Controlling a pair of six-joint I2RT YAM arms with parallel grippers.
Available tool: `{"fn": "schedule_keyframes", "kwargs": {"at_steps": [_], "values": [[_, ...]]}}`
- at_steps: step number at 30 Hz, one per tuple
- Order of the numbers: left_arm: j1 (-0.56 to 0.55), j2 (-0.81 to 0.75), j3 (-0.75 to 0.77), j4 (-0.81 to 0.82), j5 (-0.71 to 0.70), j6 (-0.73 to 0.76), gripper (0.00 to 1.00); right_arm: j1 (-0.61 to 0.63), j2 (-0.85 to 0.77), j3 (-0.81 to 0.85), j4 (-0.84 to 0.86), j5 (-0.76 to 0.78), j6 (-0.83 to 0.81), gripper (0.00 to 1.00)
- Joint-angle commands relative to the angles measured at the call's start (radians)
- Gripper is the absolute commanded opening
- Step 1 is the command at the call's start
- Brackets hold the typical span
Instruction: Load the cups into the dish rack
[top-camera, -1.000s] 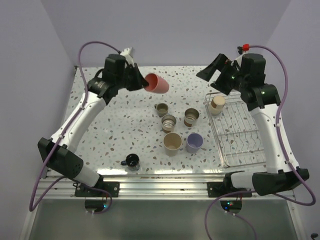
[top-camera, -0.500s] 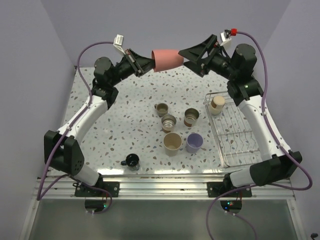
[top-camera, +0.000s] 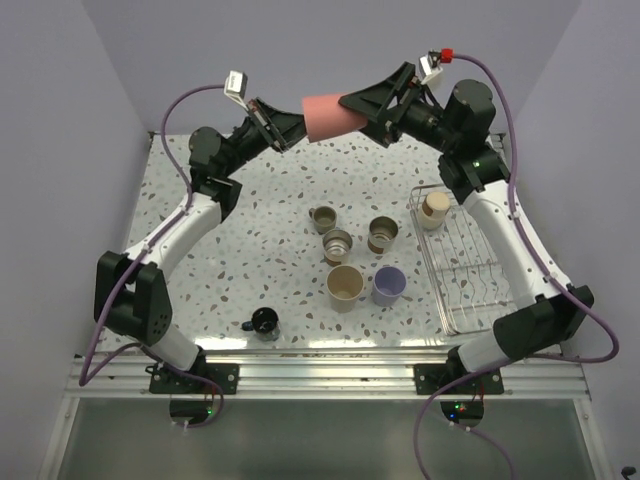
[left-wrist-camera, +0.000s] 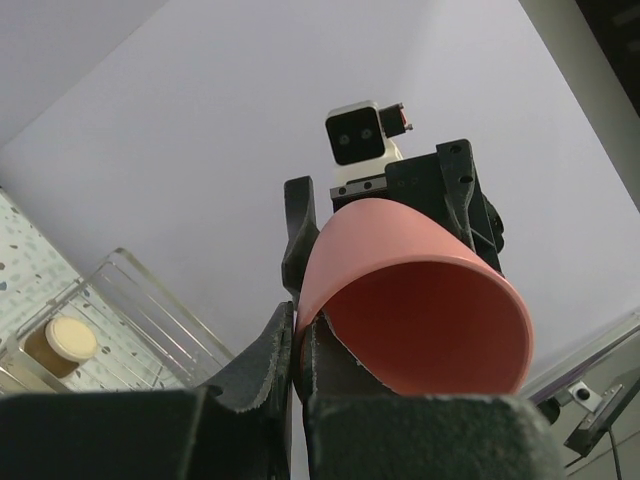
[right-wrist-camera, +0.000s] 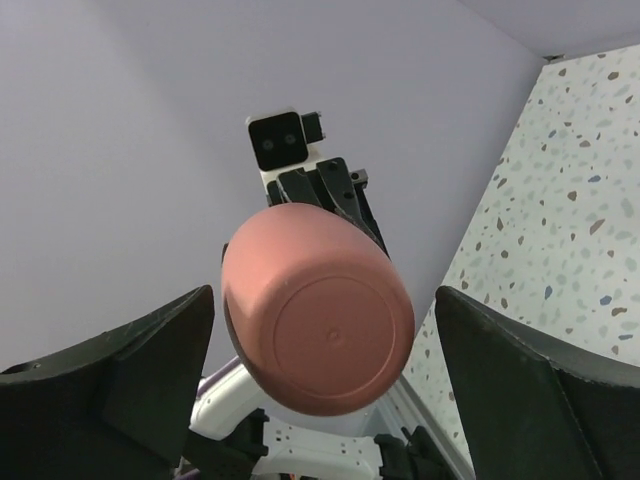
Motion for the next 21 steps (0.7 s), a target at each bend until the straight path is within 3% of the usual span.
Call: {"fn": "schedule_keyframes", "kwargs": {"at_steps": [1,4,5,8,10,11,12,13,15,16,19,21], "values": [[-0.015,0.005,-0.017,0.113,0.003,-0.031,0.0,0.02,0.018,0.043,0.055,-0.003,0.014,0.91],[-0.02,0.014,-0.019,0.113,-0.004,-0.026,0.0,0.047,0.036,0.058,0.054,-0.005,0.012,0.81],[-0.022,0.017,-0.017,0.116,-0.007,-0.027,0.0,0.055,0.041,0.063,0.046,-0.002,0.001,0.71],[-0.023,0.028,-0.014,0.113,-0.018,-0.029,0.0,0.076,0.041,0.061,0.037,0.008,-0.009,0.54],[-0.025,0.037,-0.014,0.105,-0.02,-0.034,0.06,0.078,0.032,0.054,0.032,0.018,-0.014,0.18],[-0.025,0.037,-0.016,0.106,-0.015,-0.035,0.13,0.079,0.03,0.05,0.024,0.032,-0.014,0.05],[-0.025,0.037,-0.019,0.106,-0.009,-0.035,0.21,0.079,0.03,0.057,0.009,0.04,-0.022,0.0],[-0.023,0.034,-0.026,0.097,-0.004,-0.034,0.44,0.078,0.031,0.067,-0.032,0.046,-0.051,0.0],[-0.018,0.018,-0.037,0.077,0.009,-0.017,0.61,0.073,0.036,0.107,-0.081,0.069,-0.091,0.0],[-0.017,0.008,-0.054,0.047,0.011,-0.006,0.74,0.069,0.041,0.122,-0.142,0.08,-0.111,0.0],[0.003,-0.042,-0.121,-0.007,0.017,0.032,0.88,0.003,0.033,0.152,-0.227,0.109,-0.192,0.0],[0.017,-0.093,-0.17,-0.028,0.016,0.054,0.91,-0.098,0.025,0.146,-0.275,0.121,-0.215,0.0]]}}
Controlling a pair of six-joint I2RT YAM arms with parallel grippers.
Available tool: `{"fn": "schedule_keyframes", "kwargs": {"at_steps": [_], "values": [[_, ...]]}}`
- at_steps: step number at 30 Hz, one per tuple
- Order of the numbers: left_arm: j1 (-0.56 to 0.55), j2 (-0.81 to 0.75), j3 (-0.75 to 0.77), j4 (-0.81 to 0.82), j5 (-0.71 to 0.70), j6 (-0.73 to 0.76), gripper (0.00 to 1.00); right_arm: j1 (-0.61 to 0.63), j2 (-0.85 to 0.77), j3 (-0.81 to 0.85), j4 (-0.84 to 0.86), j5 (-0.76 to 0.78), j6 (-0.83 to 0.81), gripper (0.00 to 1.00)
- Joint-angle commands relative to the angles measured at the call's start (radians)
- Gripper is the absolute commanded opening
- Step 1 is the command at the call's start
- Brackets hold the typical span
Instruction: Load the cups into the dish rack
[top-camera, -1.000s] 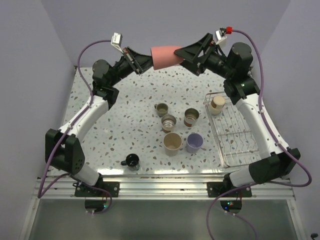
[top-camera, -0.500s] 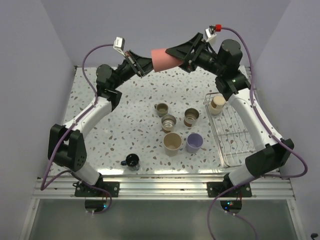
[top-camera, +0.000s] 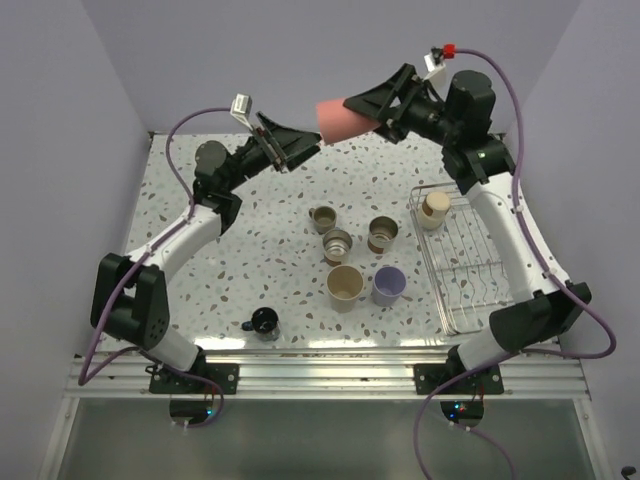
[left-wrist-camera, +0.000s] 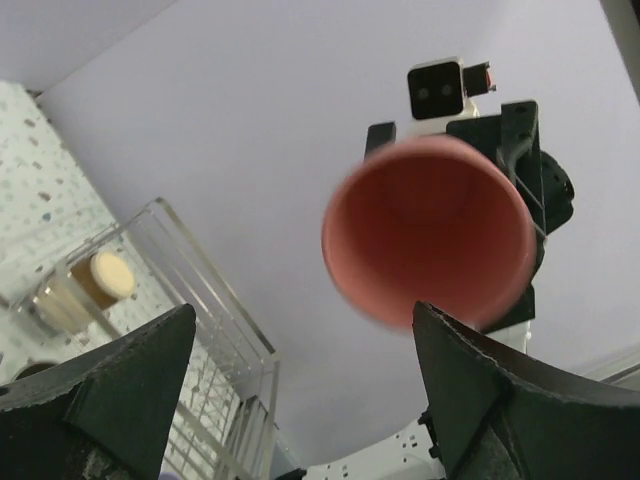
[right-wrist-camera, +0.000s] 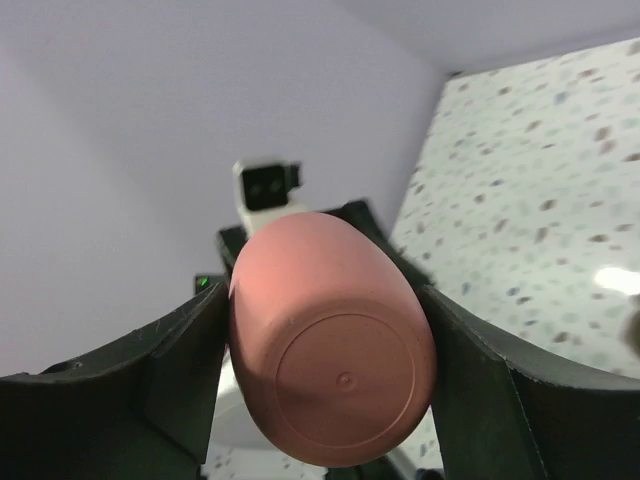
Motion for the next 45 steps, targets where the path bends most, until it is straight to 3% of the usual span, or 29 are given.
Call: {"fn": "schedule_keyframes", "kwargs": {"at_steps": [1,3,7,8,11,14,21,45], "values": [[0.026,-0.11,-0.099,-0.065,0.016,0.063,0.93,-0.161,-0.032,0.039,-0.153,0.068,-0.126,0.0],[0.036,-0.16,-0.143,-0.178,0.009,0.131,0.93,-0.262,-0.032,0.064,-0.301,0.111,-0.2,0.0],[0.035,-0.243,-0.151,-0.485,-0.063,0.314,0.93,-0.345,-0.018,0.143,-0.561,0.4,-0.433,0.0],[0.036,-0.256,-0.147,-0.537,-0.085,0.378,0.93,-0.362,-0.012,0.153,-0.595,0.547,-0.477,0.0],[0.035,-0.288,-0.136,-0.696,-0.11,0.481,0.93,-0.387,0.006,0.143,-0.661,0.748,-0.533,0.0],[0.035,-0.309,-0.154,-0.774,-0.119,0.532,0.93,-0.399,0.045,0.133,-0.691,0.845,-0.564,0.0],[0.035,-0.346,-0.187,-0.866,-0.126,0.599,0.91,-0.442,0.108,0.085,-0.706,0.985,-0.597,0.0],[0.035,-0.283,-0.111,-0.918,-0.147,0.698,0.89,-0.459,0.302,-0.143,-0.5,0.993,-0.479,0.0]]}}
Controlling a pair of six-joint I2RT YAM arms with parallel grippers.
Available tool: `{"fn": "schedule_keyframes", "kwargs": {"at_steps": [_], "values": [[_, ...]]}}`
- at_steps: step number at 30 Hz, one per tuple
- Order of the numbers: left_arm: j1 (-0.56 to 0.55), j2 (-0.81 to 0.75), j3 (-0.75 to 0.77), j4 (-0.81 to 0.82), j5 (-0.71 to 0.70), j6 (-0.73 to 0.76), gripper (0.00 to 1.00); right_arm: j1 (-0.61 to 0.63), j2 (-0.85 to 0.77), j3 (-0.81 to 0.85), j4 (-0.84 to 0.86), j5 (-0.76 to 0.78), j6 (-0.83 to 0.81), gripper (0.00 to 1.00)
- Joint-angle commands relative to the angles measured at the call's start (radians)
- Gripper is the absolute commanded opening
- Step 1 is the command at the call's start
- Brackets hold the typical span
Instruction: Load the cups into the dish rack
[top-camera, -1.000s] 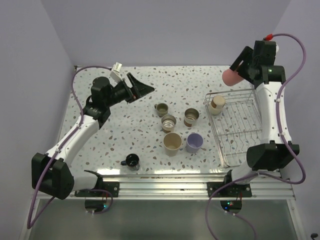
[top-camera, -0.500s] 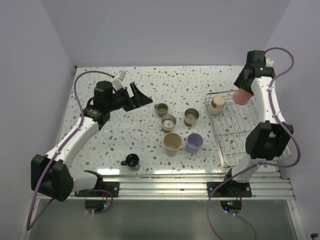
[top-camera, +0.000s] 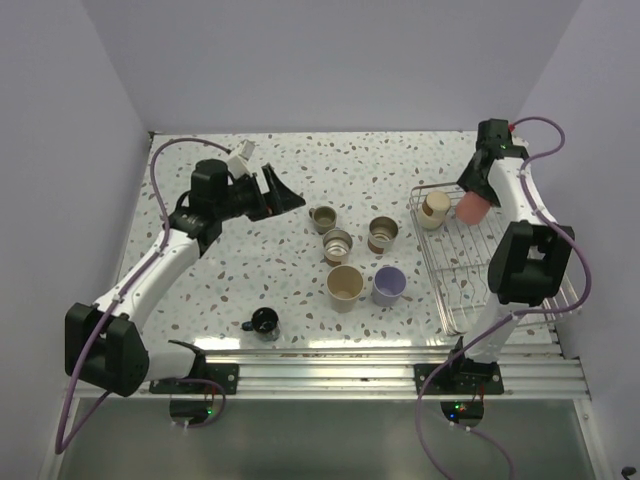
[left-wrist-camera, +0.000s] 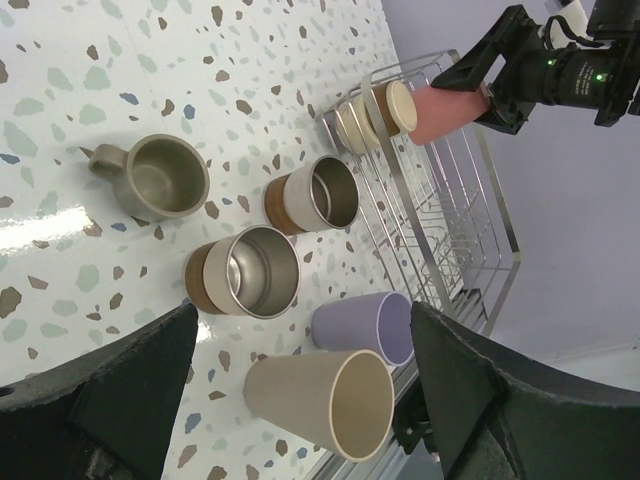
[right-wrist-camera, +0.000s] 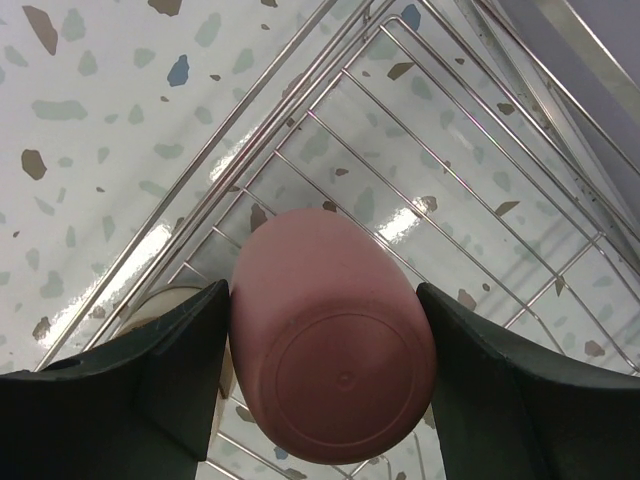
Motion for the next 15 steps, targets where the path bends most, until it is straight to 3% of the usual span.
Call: {"fn": "schedule_keyframes", "kwargs": {"at_steps": [1,15], "values": [[0.004,0.01,0.057,0.0,-0.017,0.043,0.89,0.0,0.023,-0.008,0.071,0.044,0.051,0.0],[0.006,0.103,0.113,-0.015,-0.022,0.053,0.9,0.0,0.089,-0.038,0.14,0.059,0.136,0.0]]}}
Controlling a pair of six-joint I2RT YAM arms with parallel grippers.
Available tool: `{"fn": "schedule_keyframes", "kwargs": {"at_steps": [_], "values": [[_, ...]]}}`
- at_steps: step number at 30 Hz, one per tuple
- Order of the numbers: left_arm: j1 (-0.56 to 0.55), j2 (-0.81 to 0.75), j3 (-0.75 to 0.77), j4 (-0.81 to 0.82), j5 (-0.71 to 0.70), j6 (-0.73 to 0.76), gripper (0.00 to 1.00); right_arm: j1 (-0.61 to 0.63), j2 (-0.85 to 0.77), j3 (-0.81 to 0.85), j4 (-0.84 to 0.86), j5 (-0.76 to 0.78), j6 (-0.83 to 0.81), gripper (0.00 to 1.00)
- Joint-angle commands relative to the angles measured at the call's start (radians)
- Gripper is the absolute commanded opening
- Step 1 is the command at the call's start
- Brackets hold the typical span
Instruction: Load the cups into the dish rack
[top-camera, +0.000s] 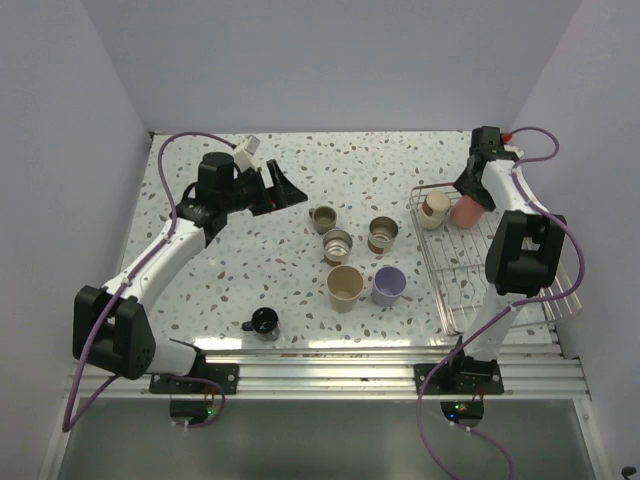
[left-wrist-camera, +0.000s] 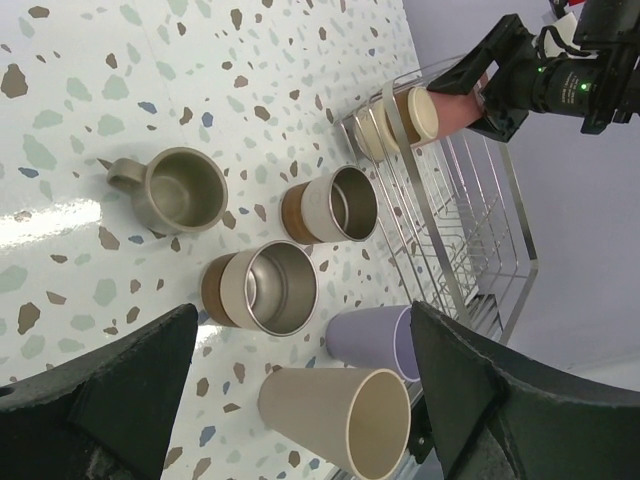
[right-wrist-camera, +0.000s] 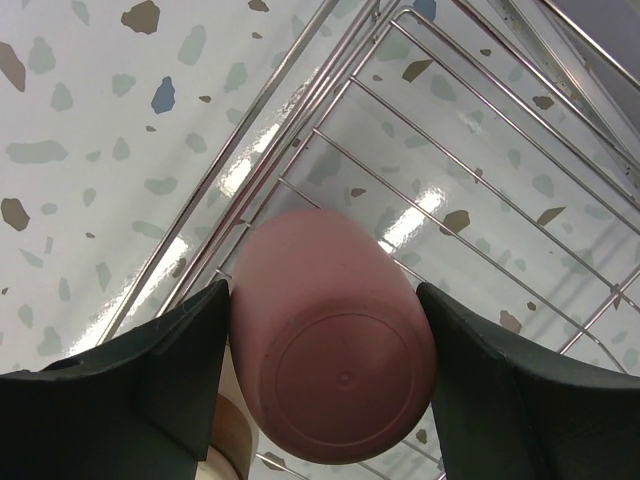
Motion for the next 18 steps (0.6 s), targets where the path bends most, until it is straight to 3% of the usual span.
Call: {"fn": "schedule_keyframes", "kwargs": {"at_steps": [1,2,10,13,18], "values": [[0.006,0.019,0.05,-0.004,-0.009,0.03,0.9,0.0,0.0,-0.009,0.053,0.031,0.05,0.01],[0.006,0.028,0.054,-0.004,-0.011,0.03,0.9,0.0,0.003,-0.008,0.053,0.028,0.053,0.05],[0.004,0.068,0.083,-0.022,-0.022,0.041,0.9,-0.002,-0.006,-0.002,0.067,-0.006,0.063,0.65],[0.004,0.086,0.096,-0.025,-0.017,0.047,0.9,-0.002,-0.004,0.006,0.063,-0.02,0.066,0.73],[0.004,0.1,0.111,-0.032,-0.014,0.056,0.9,0.0,-0.001,0.014,0.047,-0.017,0.069,0.98]]}}
